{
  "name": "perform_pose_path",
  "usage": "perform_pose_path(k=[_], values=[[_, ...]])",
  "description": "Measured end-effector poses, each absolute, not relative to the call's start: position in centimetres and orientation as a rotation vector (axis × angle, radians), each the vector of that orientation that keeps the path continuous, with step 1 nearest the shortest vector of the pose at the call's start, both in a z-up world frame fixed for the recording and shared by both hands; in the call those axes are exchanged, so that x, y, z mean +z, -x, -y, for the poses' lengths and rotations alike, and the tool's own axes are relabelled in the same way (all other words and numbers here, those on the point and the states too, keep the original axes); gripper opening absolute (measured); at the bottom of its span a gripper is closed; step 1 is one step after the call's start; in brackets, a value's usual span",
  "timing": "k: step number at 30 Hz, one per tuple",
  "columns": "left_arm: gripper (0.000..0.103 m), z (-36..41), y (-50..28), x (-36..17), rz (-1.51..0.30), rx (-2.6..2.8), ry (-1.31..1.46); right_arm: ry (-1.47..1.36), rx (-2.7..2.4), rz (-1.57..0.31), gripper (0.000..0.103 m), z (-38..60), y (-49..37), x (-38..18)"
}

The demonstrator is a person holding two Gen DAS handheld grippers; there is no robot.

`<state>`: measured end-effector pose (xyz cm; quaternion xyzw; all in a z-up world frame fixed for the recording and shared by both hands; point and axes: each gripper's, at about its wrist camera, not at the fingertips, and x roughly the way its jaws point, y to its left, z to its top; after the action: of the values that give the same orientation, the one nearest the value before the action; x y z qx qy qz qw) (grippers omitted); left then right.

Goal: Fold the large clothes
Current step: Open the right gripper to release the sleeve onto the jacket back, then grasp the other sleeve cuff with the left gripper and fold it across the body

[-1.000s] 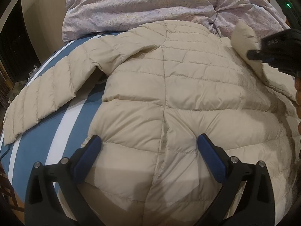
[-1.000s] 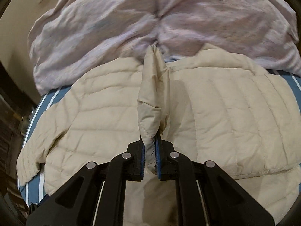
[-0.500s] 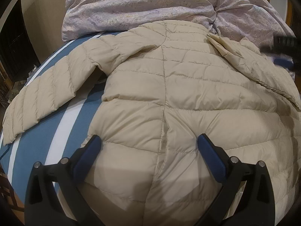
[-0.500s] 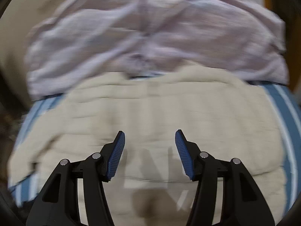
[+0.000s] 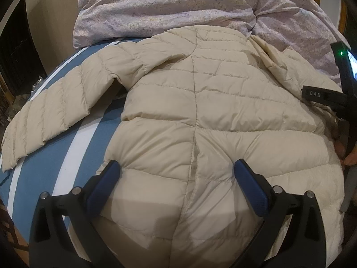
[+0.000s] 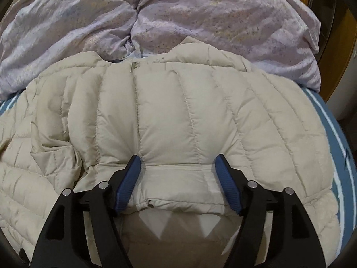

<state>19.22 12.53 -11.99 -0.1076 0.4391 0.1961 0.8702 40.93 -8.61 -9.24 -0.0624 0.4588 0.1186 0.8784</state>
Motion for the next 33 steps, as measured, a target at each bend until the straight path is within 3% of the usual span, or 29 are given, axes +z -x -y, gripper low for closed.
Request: perform_pose_path(k=[8,24,29,33], values=[[0.101,-16.0,-16.0,-9.4,-0.89,0.436,0.3,0.093,0.259,-0.972,0.077,9.2,-41.5,-9.3],[0.101,-32.5,-4.8,-7.3,-0.828,0.873,0.485,0.06,0.272,-0.974,0.088,9.2,-41.5,-9.5],[0.081,-36.4,-3.1,-8.2,-0.814,0.901,0.638,0.051,0.278,-0.973,0.089,9.2,-41.5,-9.6],[0.076,-38.0,-2.8,-9.3,-0.813,0.904,0.746,0.041,0.282,-0.972,0.09,9.2,-41.5,-9.6]])
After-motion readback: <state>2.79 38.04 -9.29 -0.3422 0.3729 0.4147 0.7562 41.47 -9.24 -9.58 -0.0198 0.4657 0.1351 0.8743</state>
